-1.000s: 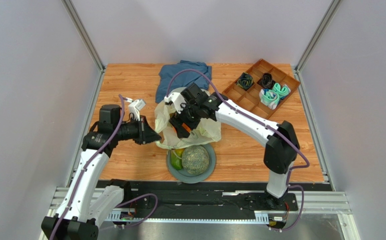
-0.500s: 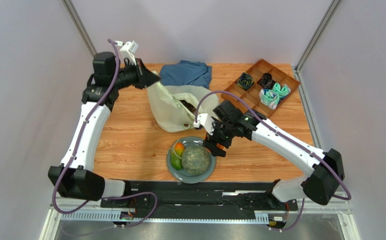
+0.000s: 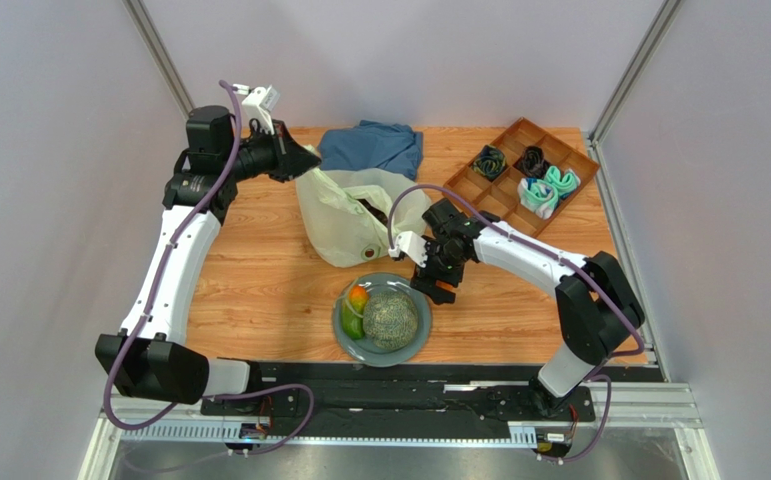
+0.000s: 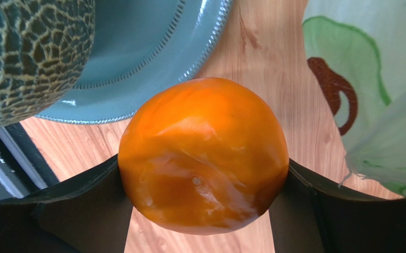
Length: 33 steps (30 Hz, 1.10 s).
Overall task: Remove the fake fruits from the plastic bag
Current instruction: Place the fake fruit on the plate.
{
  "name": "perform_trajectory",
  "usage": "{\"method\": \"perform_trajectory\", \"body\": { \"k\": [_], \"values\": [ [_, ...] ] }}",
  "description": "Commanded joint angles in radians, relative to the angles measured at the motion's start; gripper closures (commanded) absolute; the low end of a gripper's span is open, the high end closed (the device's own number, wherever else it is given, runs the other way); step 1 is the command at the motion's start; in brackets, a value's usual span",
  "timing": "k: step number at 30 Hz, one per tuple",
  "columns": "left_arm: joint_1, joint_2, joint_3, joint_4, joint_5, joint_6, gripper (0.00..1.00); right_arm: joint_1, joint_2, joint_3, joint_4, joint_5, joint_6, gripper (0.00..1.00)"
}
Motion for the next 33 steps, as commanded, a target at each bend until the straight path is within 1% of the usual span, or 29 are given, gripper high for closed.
{"method": "perform_trajectory", "body": {
  "k": [1, 6, 10, 16, 20, 21, 23, 25, 28, 33],
  "values": [
    [0.005, -0.062, -0.017, -0.007, 0.005, 0.055, 1.0, 0.005, 0.027, 0.051, 0.053, -0.101, -0.147, 0.63],
    [0.005, -0.073, -0.029, -0.022, -0.002, 0.069, 1.0, 0.014, 0.056, 0.085, 0.007, -0.201, -0.199, 0.62],
    [0.005, -0.077, -0.052, -0.016, -0.001, 0.066, 1.0, 0.034, 0.064, 0.085, -0.031, -0.232, -0.229, 0.61],
    [0.005, -0.082, -0.062, -0.019, 0.005, 0.066, 1.0, 0.071, 0.1, 0.07, -0.039, -0.259, -0.247, 0.6],
    [0.005, -0.08, -0.066, -0.016, 0.005, 0.065, 1.0, 0.088, 0.12, 0.073, -0.015, -0.267, -0.241, 0.55],
    [0.005, -0.082, -0.068, -0.016, 0.007, 0.065, 1.0, 0.089, 0.122, 0.073, -0.008, -0.265, -0.238, 0.52],
    [0.005, -0.08, -0.072, -0.015, 0.007, 0.063, 1.0, 0.091, 0.122, 0.07, 0.018, -0.264, -0.233, 0.21],
    [0.005, -0.08, -0.077, -0.013, 0.009, 0.062, 1.0, 0.091, 0.119, 0.066, 0.033, -0.264, -0.233, 0.0],
    [0.005, -0.079, -0.085, -0.007, 0.015, 0.059, 1.0, 0.089, 0.101, 0.063, 0.033, -0.238, -0.232, 0.0],
    [0.005, -0.085, -0.095, 0.012, 0.025, 0.04, 1.0, 0.06, -0.017, 0.045, -0.037, -0.207, -0.272, 0.0]
  ]
}}
